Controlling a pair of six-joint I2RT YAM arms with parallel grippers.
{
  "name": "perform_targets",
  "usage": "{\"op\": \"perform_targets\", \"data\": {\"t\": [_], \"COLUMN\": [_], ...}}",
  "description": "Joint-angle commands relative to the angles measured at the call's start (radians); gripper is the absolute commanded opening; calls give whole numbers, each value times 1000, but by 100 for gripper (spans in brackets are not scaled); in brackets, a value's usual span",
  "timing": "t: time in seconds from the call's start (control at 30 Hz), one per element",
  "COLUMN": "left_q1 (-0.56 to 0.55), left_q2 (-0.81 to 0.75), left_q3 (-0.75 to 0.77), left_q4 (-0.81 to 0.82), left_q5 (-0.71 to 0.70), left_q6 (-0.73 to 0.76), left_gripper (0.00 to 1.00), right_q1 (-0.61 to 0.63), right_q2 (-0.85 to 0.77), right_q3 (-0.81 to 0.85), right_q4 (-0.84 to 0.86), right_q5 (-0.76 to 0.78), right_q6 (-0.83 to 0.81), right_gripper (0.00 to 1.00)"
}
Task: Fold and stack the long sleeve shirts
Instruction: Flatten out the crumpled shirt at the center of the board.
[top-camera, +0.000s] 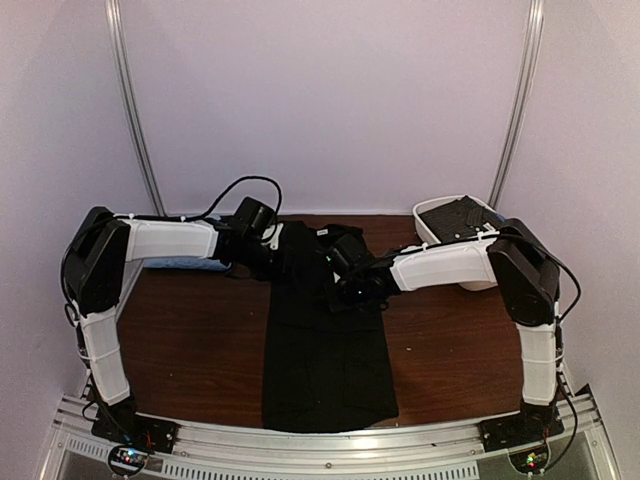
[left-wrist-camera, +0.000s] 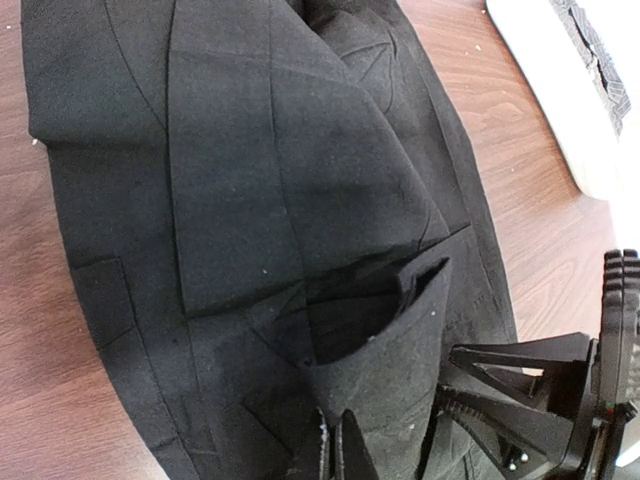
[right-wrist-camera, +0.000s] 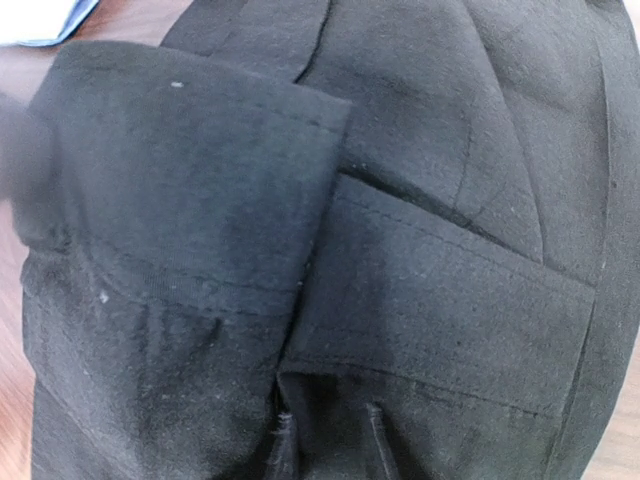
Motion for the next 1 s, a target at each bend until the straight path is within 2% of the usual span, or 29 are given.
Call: {"op": "perform_targets", "data": {"t": [0.0, 0.2, 0.43, 0.6, 0.83, 0.97], "left_q1": [-4, -3, -2, 24, 129, 247], "left_q2": [-49, -60, -71, -109, -186, -207], "left_q3": [-12, -19, -27, -14, 54, 164], "left_q4": [43, 43, 40, 7, -54, -116], "left_q5": [-10, -19, -35, -85, -141, -167], "left_q6": [-7, -7, -11, -13, 19, 57], "left_gripper": [0, 0, 0, 0, 0, 0], "right_q1": [-6, -12, -23, -71, -189, -292], "right_q2": [13, 6, -22, -98, -219, -250], "right_q3": [11, 8, -2, -3, 41, 129], "right_q4": [-14, -3, 15, 11, -18, -67], "right_q5": [17, -1, -9, 15, 64, 91], "right_q6": [1, 5, 12, -3, -77, -136], "right_gripper": [18, 0, 0, 0, 0, 0]}}
